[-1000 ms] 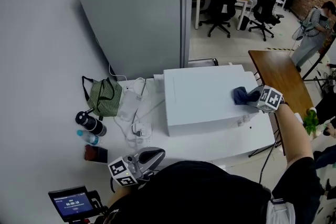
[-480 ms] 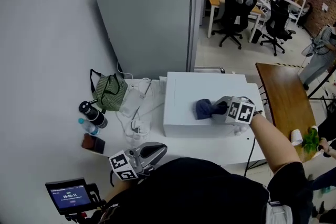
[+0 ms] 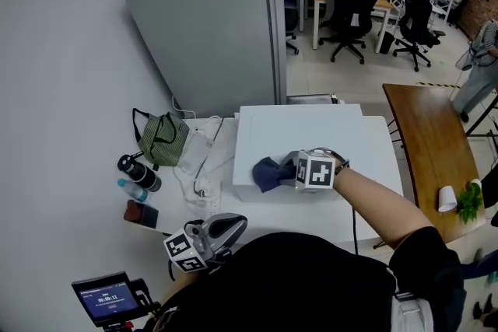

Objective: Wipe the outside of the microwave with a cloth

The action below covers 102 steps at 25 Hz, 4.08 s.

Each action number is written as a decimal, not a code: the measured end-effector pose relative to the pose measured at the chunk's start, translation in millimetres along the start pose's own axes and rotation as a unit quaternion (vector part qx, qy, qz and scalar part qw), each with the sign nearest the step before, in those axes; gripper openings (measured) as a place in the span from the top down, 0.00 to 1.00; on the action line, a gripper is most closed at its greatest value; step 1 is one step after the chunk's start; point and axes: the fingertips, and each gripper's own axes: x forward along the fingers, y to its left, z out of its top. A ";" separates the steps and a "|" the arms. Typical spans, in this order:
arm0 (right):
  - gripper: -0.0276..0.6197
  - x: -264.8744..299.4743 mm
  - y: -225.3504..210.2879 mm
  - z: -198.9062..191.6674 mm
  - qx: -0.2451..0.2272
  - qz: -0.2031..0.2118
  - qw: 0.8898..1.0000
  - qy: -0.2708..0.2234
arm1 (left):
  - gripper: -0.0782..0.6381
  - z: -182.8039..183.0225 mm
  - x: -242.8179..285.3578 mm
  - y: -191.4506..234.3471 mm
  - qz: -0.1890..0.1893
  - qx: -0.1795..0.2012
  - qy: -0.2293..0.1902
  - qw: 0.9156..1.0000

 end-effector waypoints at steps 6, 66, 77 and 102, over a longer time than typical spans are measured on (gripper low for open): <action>0.86 -122.8 25.6 -192.9 0.097 -0.043 0.989 0.104 | 0.89 -1.1 17.8 6.8 -0.025 -0.005 0.013 1.000; 0.86 -180.0 71.7 -248.3 0.595 -0.268 0.644 -0.398 | 0.89 -69.1 -1.5 -83.9 -0.013 -0.060 0.044 0.997; 0.86 90.4 76.8 -0.6 0.526 -0.023 0.784 -0.329 | 0.89 -33.7 -113.3 -67.8 0.037 -0.040 0.023 0.998; 0.86 -25.3 70.3 -180.2 0.599 -0.187 0.687 -0.366 | 0.89 -51.1 -58.1 -83.6 0.001 -0.041 0.049 0.998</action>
